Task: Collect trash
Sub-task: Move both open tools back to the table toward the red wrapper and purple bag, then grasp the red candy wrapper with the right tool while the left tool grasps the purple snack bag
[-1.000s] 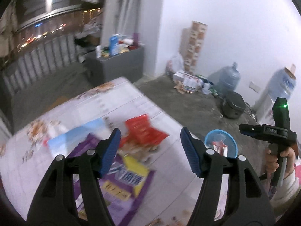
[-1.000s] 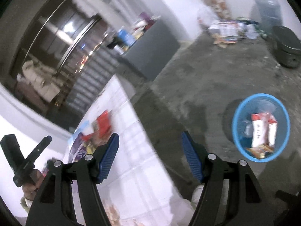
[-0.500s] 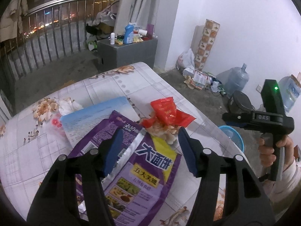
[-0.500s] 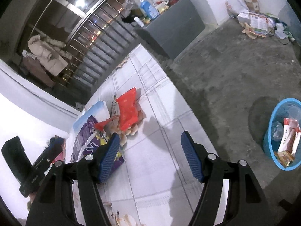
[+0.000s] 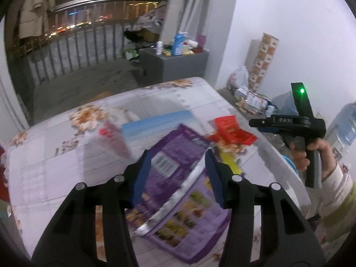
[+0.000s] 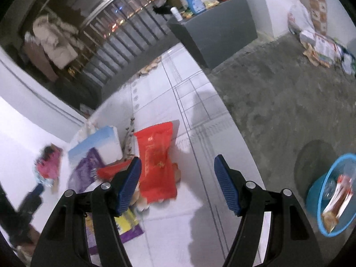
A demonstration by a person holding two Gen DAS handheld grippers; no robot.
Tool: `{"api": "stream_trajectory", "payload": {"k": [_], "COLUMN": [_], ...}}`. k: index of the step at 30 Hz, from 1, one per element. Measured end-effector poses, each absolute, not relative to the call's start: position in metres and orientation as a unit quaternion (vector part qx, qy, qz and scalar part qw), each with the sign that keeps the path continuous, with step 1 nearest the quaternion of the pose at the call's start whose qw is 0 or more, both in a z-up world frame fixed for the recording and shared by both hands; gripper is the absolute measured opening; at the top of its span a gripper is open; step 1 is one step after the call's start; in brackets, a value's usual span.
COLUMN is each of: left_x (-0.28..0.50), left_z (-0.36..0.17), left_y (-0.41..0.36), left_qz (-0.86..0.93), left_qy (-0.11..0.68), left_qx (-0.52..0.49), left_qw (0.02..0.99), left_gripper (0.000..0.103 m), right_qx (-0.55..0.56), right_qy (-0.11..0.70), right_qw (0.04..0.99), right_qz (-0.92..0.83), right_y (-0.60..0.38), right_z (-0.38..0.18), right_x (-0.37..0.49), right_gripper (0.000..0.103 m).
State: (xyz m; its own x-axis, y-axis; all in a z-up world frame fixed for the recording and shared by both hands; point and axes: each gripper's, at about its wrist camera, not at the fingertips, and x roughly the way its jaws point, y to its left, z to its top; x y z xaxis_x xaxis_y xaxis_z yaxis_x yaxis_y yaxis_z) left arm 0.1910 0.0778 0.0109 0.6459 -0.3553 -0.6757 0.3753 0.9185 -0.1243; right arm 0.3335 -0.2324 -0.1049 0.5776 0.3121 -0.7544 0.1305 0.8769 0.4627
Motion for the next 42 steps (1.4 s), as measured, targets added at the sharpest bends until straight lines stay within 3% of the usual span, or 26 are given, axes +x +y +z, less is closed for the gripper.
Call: {"api": "stream_trajectory", "payload": {"k": [2,7,10,12,13,23,25,30,42], "left_x": [0.19,0.188,0.189,0.191,0.193,0.219,0.221,0.238,0.242], "left_z": [0.009,0.004,-0.001,-0.005,-0.007,-0.033,-0.038,-0.058,-0.09], "left_y": [0.09,0.116,0.128,0.134,0.138,0.174,0.177,0.183,0.181], "left_qz": [-0.189,-0.167,-0.164,-0.164,-0.164,-0.181,-0.184,-0.186,-0.234], "left_qy": [0.373,0.381,0.387,0.391,0.394,0.439,0.442,0.468,0.501], "left_qx": [0.009,-0.016,-0.034,-0.048,-0.058,-0.183,-0.194,-0.225,-0.252], "left_qw": [0.908,0.909,0.907,0.904,0.902,0.861,0.856,0.834,0.794], "left_gripper": [0.043,0.04,0.04,0.04,0.04,0.041,0.051,0.057,0.058], "right_qx": [0.198,0.081,0.028,0.009,0.009,0.027,0.037,0.071,0.186], "right_qy": [0.471,0.486,0.488,0.492,0.493,0.497,0.497,0.5,0.502], "right_qw": [0.858,0.87,0.872,0.87,0.87,0.867,0.867,0.863,0.844], "right_qz": [0.046,0.018,0.009,0.012,0.015,0.002,-0.002,-0.006,0.034], "right_y": [-0.219,-0.191,-0.179,-0.174,-0.174,-0.177,-0.178,-0.183,-0.19], "right_z": [-0.111,-0.118,-0.117,-0.117,-0.117,-0.116,-0.116,-0.117,-0.123], "right_x": [0.348,0.361,0.359,0.353,0.352,0.302,0.29,0.255,0.207], "right_gripper": [0.066,0.05,0.033,0.015,0.013,0.006,0.006,0.006,0.005]}}
